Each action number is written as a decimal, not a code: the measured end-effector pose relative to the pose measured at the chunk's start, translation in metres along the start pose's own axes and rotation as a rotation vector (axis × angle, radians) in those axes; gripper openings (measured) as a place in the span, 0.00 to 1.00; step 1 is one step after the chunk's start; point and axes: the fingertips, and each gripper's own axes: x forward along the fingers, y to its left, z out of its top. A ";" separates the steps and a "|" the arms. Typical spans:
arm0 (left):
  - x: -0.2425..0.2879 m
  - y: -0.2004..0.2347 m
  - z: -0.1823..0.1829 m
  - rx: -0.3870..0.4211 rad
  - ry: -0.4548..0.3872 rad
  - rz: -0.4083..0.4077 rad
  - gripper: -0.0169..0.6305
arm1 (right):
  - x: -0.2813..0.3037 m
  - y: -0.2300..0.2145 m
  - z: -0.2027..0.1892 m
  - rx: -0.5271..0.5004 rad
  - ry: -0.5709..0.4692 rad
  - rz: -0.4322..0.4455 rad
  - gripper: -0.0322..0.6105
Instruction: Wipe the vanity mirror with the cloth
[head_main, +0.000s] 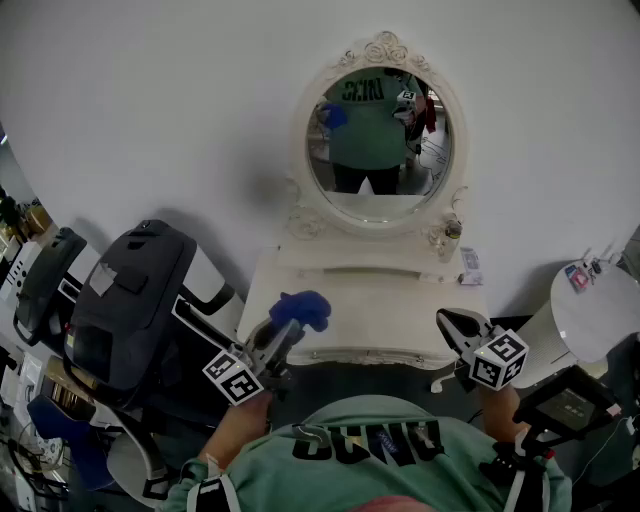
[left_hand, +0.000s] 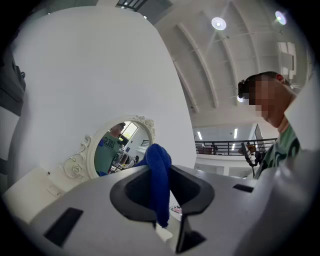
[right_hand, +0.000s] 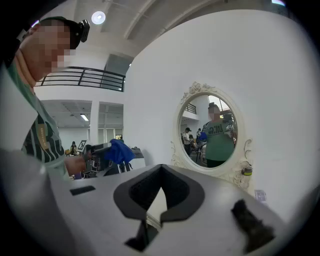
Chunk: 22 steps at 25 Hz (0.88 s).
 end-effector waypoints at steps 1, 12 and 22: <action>0.000 0.000 0.000 -0.001 -0.004 0.003 0.17 | -0.001 -0.001 0.000 -0.001 0.002 0.000 0.07; 0.005 0.002 -0.004 -0.016 0.006 -0.009 0.17 | -0.004 -0.004 0.000 -0.004 0.009 -0.013 0.07; 0.028 -0.004 -0.018 -0.023 0.016 -0.016 0.17 | -0.019 -0.018 -0.008 -0.009 0.025 0.003 0.07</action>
